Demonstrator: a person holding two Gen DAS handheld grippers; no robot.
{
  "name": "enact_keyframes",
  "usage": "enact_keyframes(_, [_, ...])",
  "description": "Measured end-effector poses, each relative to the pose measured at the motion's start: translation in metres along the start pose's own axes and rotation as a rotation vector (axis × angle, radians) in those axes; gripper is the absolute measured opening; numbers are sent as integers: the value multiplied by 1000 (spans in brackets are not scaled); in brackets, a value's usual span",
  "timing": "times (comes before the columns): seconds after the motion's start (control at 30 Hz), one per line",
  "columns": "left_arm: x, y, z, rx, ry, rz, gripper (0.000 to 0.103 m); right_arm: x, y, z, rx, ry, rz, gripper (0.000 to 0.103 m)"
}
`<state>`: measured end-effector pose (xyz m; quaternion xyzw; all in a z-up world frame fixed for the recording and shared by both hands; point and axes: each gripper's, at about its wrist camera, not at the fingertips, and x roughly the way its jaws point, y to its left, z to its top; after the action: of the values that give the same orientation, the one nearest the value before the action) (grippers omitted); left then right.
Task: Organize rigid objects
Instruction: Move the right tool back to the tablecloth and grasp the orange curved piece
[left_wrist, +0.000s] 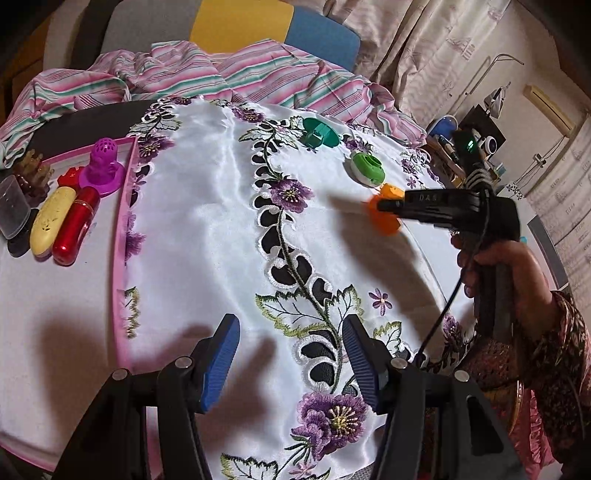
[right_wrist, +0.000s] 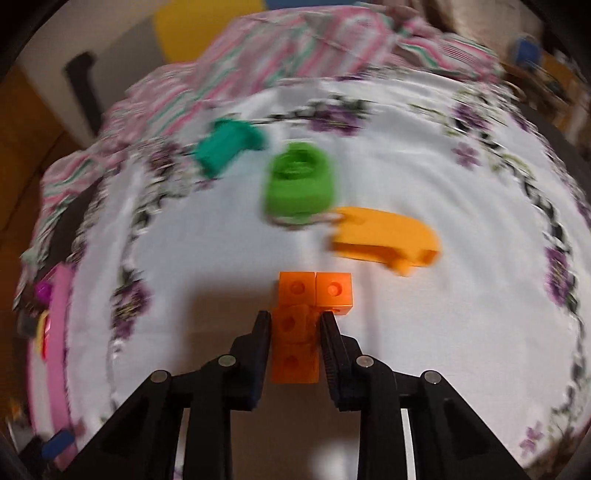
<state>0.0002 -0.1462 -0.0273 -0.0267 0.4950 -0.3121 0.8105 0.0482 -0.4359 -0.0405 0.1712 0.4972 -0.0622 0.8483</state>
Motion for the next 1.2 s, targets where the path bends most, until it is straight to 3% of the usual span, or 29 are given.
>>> enact_keyframes(0.1, [1,-2,3,7,-2,6,58,-21,-1,5,7,-97,10,48])
enact_keyframes(0.23, [5,-4,6,1,2,5,58,-37,-45,23,152,-186,-74,53])
enact_keyframes(0.37, [12,-13,10,8,17,-3,58,-25,-74,39,166,-148,-113,53])
enact_keyframes(0.63, [24,-33,20,41,32,-7,58,15,-56,43,-37,-67,-153,54])
enact_keyframes(0.77, [33,-39,27,33,40,-12,58,15,-63,41,-9,-50,-119,55])
enact_keyframes(0.9, [40,-48,32,42,46,-20,58,8,-70,38,66,-42,-3,57])
enact_keyframes(1.0, [46,-53,35,45,58,-22,58,8,-62,36,16,-47,-47,66])
enact_keyframes(1.1, [50,-57,39,52,63,-18,58,20,-58,34,-24,2,-83,64])
enact_keyframes(1.2, [54,-62,43,58,64,-13,58,26,-57,36,-56,17,-109,46])
